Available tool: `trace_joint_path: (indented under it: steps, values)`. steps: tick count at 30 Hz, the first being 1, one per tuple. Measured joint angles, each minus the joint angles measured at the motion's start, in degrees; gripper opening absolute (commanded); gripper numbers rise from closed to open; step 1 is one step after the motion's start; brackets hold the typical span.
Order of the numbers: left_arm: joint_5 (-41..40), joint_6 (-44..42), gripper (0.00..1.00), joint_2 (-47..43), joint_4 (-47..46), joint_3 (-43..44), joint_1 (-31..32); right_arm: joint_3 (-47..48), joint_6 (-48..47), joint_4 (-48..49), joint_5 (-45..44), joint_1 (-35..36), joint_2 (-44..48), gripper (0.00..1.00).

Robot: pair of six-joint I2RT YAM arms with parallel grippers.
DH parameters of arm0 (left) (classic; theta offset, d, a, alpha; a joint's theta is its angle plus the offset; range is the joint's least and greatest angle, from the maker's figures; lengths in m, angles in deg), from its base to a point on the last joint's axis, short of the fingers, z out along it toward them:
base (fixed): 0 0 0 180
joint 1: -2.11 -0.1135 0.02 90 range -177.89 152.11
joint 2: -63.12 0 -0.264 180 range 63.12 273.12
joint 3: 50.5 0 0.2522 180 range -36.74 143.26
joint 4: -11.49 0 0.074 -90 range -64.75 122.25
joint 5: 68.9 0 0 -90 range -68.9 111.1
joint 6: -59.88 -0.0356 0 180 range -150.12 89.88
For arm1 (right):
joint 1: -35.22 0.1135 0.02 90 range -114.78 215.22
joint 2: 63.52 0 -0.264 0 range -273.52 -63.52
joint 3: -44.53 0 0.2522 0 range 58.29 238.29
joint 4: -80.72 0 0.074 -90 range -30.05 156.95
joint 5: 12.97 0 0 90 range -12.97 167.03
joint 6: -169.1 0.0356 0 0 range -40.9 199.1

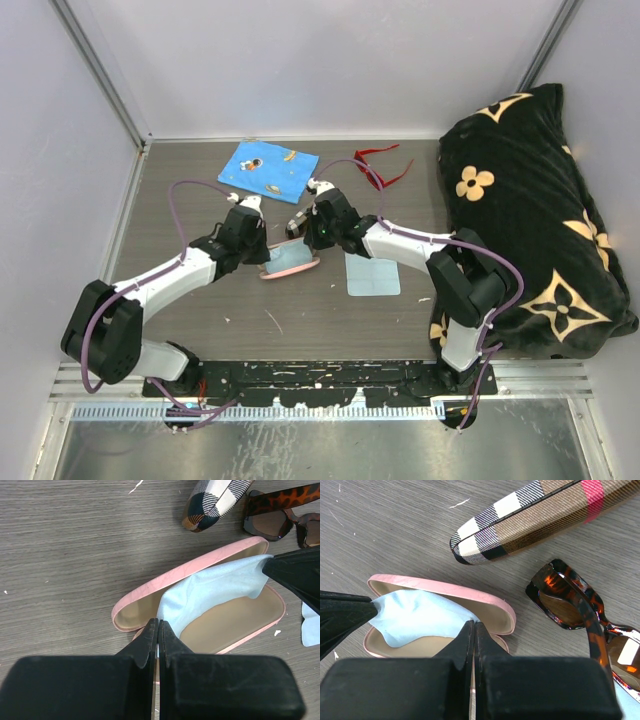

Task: Organize the sunglasses
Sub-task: Place the glasses cleaning cloth in the sunglasses case.

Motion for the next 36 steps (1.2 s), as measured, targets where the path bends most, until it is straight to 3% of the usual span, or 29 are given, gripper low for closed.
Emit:
trace_joint_path:
  steps: [36]
  values:
    - [-0.6, -1.5, 0.03, 1.0, -0.3, 0.6, -1.5, 3.0, 0.0, -1.8, -0.3, -0.7, -3.1, 0.00]
